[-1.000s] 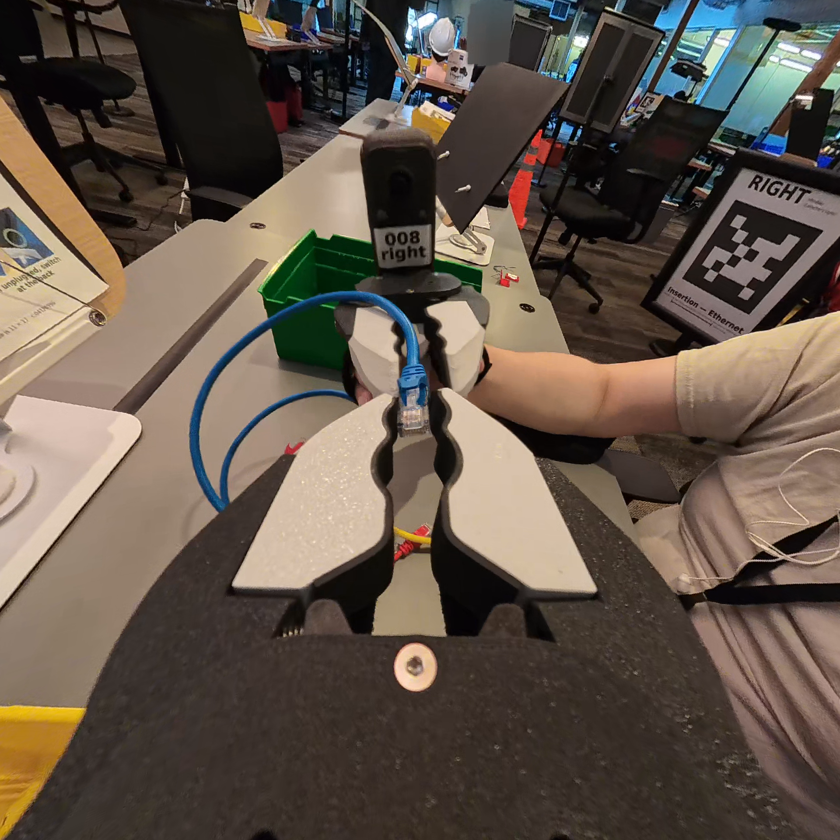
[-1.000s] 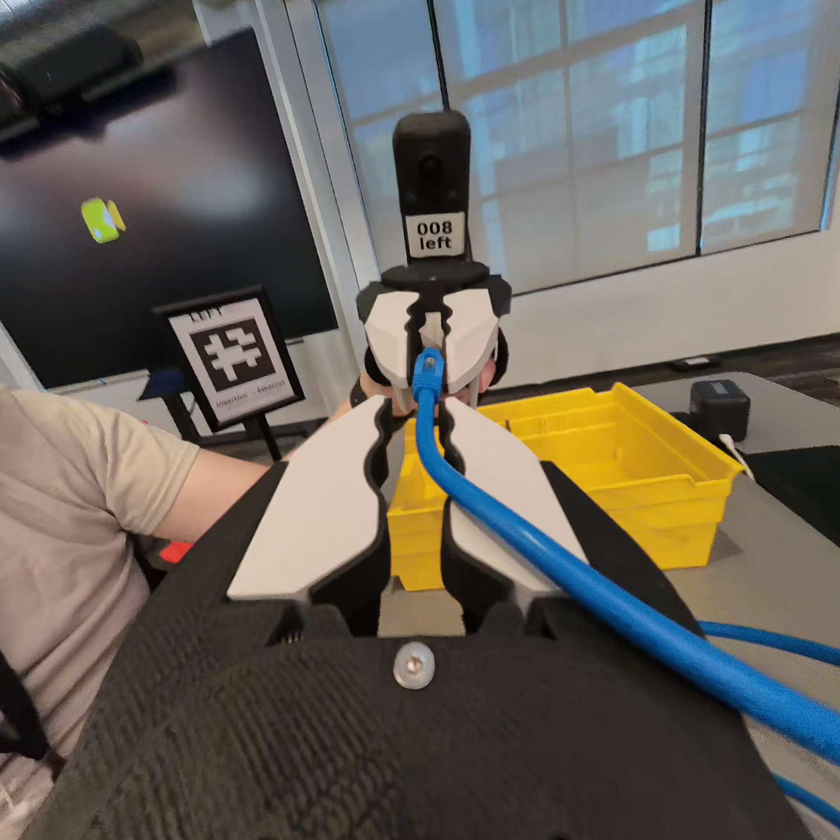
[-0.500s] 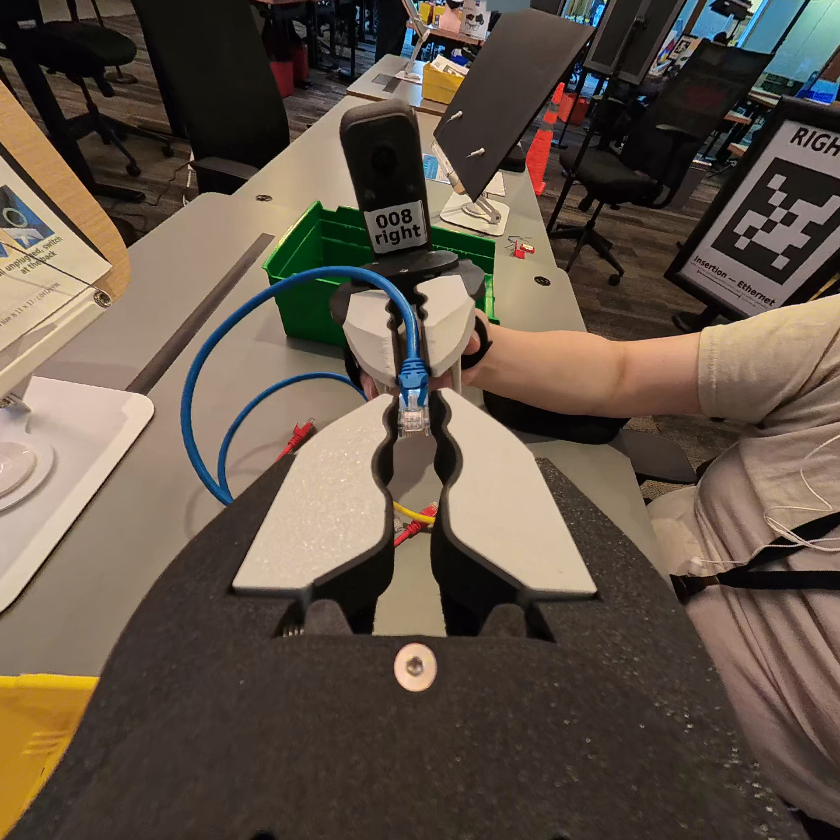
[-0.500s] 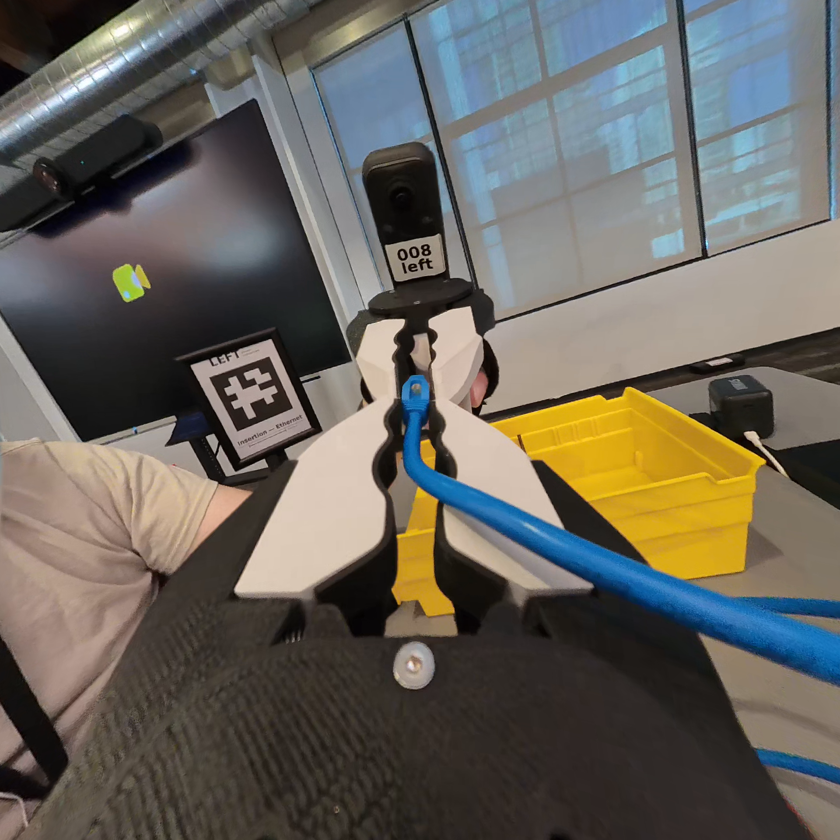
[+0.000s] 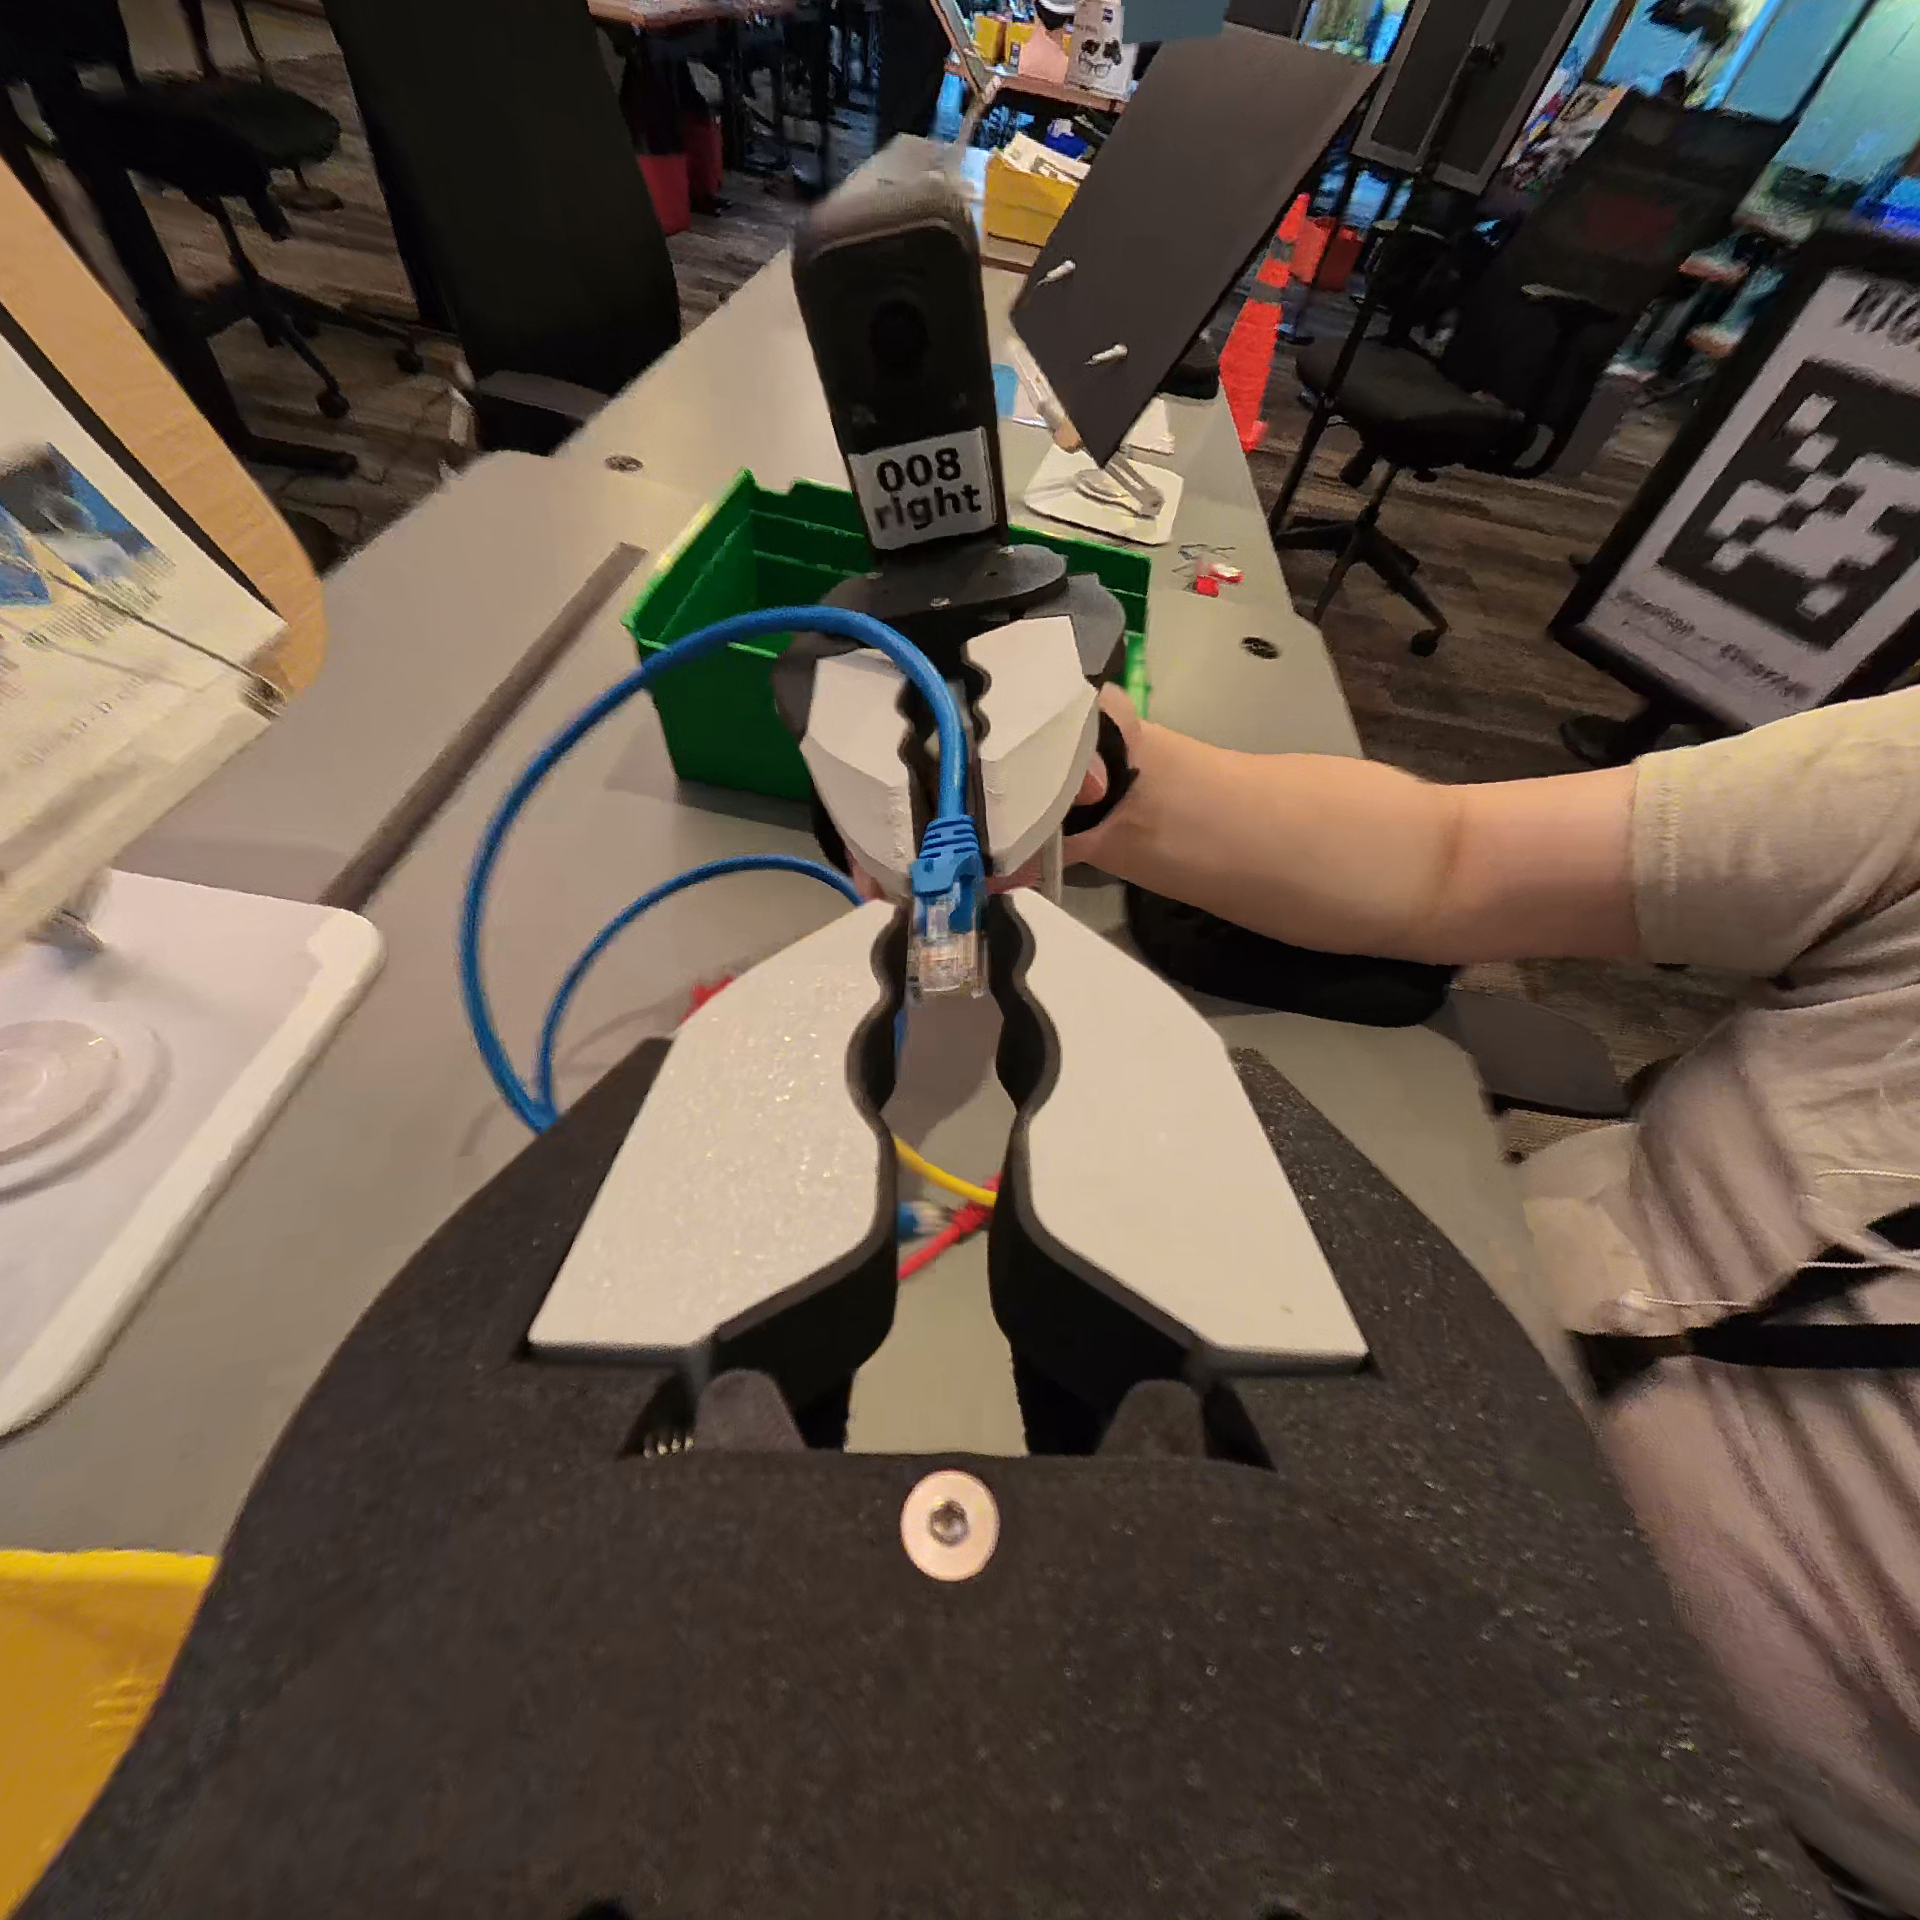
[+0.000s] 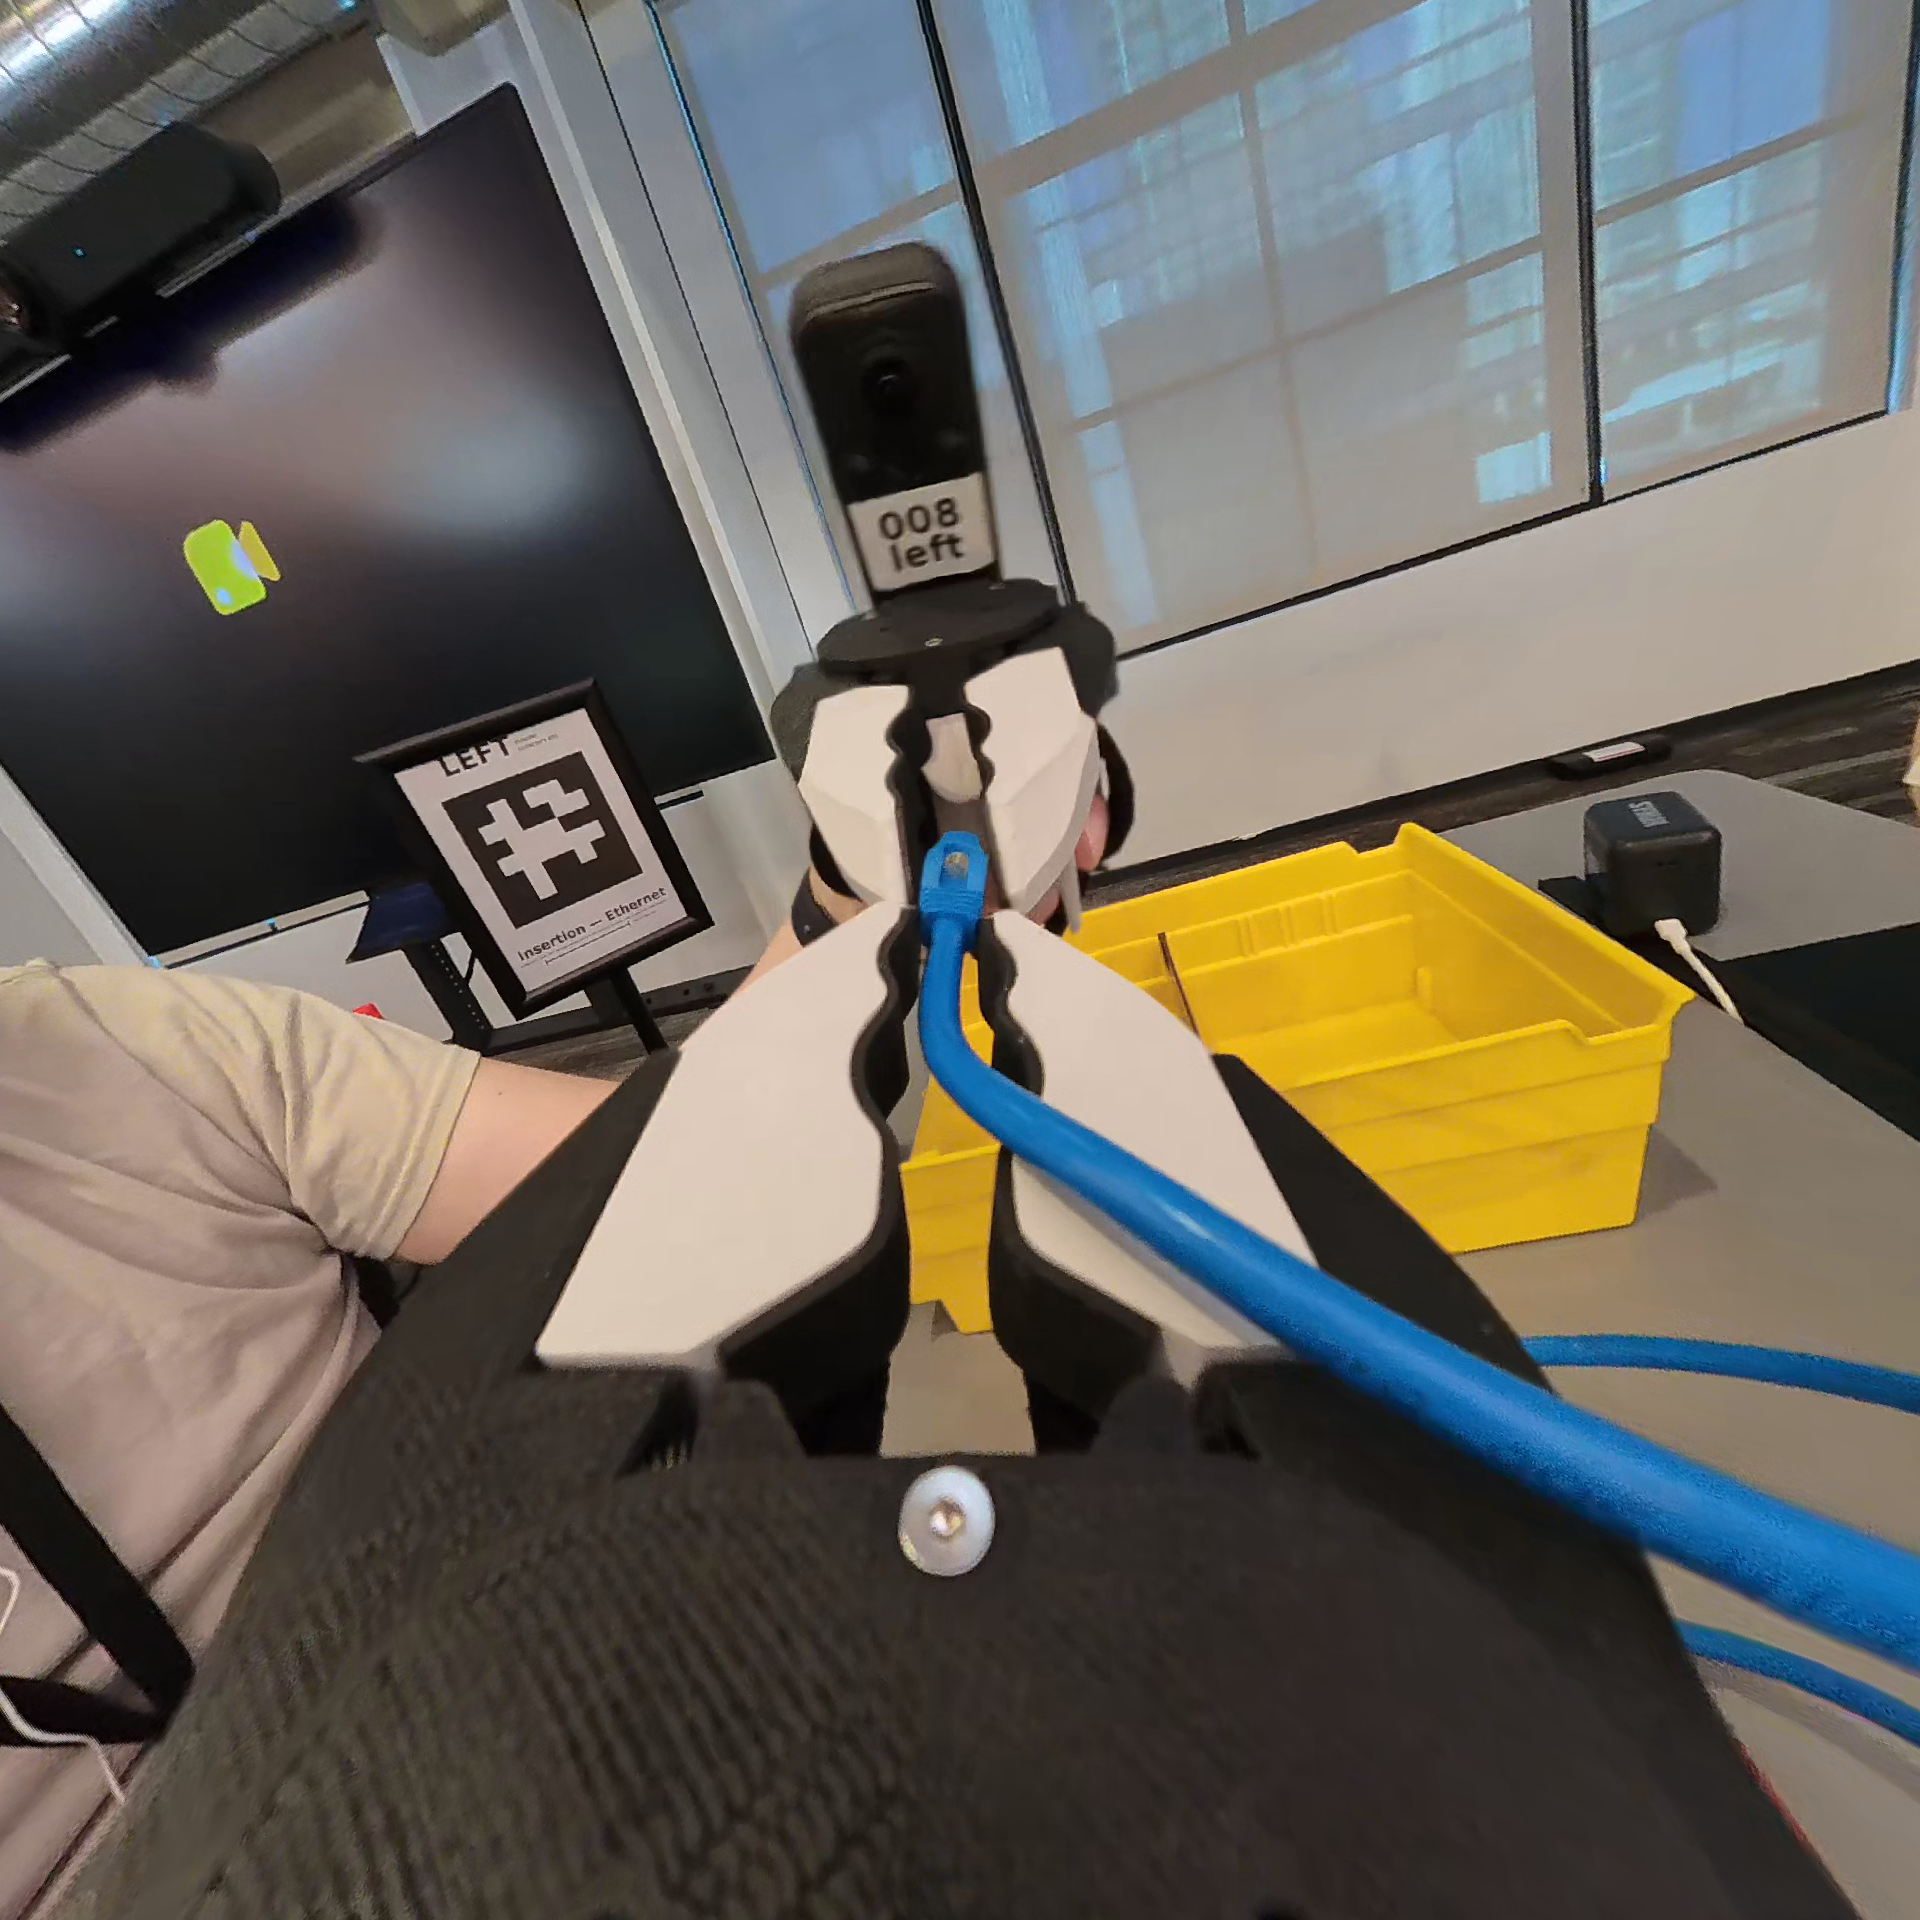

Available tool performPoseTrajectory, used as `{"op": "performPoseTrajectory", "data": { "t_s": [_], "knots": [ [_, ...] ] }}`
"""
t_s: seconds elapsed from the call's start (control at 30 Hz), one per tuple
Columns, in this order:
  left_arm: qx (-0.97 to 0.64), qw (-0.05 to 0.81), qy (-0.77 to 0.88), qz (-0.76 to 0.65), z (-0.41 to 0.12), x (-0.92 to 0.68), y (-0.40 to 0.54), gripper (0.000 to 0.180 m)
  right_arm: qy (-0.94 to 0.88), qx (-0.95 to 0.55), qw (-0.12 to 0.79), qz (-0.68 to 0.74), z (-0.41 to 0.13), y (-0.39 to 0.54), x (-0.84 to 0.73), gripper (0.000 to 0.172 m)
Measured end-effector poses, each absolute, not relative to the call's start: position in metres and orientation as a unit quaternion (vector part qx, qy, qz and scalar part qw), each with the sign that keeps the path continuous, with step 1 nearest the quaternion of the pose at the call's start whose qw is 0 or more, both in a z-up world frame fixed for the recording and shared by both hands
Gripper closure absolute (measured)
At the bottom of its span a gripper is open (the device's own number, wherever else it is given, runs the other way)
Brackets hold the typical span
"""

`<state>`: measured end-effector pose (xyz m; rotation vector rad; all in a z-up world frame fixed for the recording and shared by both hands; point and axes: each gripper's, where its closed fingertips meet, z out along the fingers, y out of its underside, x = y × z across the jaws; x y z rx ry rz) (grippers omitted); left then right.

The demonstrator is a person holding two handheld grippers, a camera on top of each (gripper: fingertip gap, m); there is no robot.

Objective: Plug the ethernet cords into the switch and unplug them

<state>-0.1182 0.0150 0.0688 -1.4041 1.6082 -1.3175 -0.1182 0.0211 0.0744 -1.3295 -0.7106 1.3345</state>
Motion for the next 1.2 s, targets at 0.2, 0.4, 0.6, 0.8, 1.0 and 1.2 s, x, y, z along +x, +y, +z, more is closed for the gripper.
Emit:
{"op": "performPoseTrajectory", "data": {
  "t_s": [0.2, 0.4, 0.6, 0.8, 1.0, 1.2],
  "knots": [
    [-0.454, 0.520, 0.646, -0.326, 0.080, -0.119, 0.028, 0.135, -0.258, -0.551, 0.523, 0.596, 0.081, 0.025, -0.106, 0.161],
    [-0.413, 0.559, 0.680, -0.233, 0.067, -0.108, 0.026, 0.142, -0.257, -0.550, 0.497, 0.620, 0.077, 0.022, -0.111, 0.161],
    [-0.375, 0.588, 0.687, -0.206, 0.065, -0.105, 0.026, 0.164, -0.267, -0.553, 0.475, 0.631, 0.074, 0.018, -0.116, 0.161],
    [-0.370, 0.574, 0.702, -0.204, 0.060, -0.108, 0.022, 0.165, -0.274, -0.554, 0.462, 0.636, 0.071, 0.016, -0.118, 0.160],
    [-0.377, 0.557, 0.713, -0.198, 0.052, -0.107, 0.023, 0.166, -0.274, -0.567, 0.473, 0.617, 0.069, 0.019, -0.122, 0.156],
    [-0.379, 0.559, 0.714, -0.185, 0.049, -0.105, 0.026, 0.166, -0.274, -0.585, 0.456, 0.612, 0.063, 0.021, -0.121, 0.158]
  ]
}}
